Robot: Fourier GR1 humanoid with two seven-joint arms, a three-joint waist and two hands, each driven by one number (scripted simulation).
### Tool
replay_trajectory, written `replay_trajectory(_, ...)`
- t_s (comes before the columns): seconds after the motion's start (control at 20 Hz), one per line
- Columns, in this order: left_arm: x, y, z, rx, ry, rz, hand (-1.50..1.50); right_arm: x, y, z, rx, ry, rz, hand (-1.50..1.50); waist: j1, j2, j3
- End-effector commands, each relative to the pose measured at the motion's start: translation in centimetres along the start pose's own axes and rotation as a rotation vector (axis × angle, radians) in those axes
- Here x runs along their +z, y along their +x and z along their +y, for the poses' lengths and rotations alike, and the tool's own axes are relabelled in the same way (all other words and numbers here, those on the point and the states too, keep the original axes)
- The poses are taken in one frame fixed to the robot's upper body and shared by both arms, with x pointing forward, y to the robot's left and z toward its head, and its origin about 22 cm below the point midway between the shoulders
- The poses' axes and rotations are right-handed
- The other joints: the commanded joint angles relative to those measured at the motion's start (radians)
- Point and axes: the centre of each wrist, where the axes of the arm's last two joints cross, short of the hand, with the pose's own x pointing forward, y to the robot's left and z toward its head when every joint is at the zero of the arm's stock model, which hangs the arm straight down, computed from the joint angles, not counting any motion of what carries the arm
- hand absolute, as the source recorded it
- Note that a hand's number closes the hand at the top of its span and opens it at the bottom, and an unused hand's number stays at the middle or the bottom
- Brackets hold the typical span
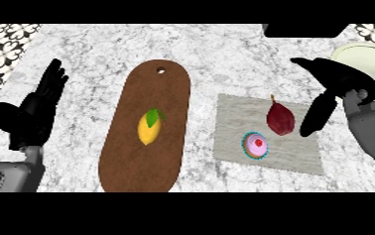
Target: Pick the pear from the placemat and place it in the bowl
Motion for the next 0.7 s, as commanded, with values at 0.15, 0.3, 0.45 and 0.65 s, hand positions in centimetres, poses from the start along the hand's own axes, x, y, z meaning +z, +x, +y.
replay_trajectory(0.15, 0.5, -0.3, 1.7, -0.004, -0.003, 0.008, 0.0, 0.6, 1.9, 1.3, 0.146, -0.128, 0.052, -1.5, -0.006, -0.002, 0.0)
replay_trajectory(0.3, 0.4, -0.6, 2.0, 0.006, 0.009, -0.012, 0.0, -0.4, 2.2, 2.7, 0.145, -0.125, 0.051, -1.5, -0.008, -0.002, 0.0)
replay_trajectory(0.45, 0.2, -1.0, 0.1, -0.008, 0.013, 0.016, 0.0, -2.0, 1.6, 5.2, 0.106, -0.093, 0.049, -1.5, -0.01, -0.001, 0.001)
replay_trajectory(0.65, 0.8, 0.9, 0.2, 0.019, 0.001, 0.006, 0.0, -3.0, 3.2, 6.8, 0.121, -0.027, 0.058, -1.5, -0.006, -0.002, 0.001)
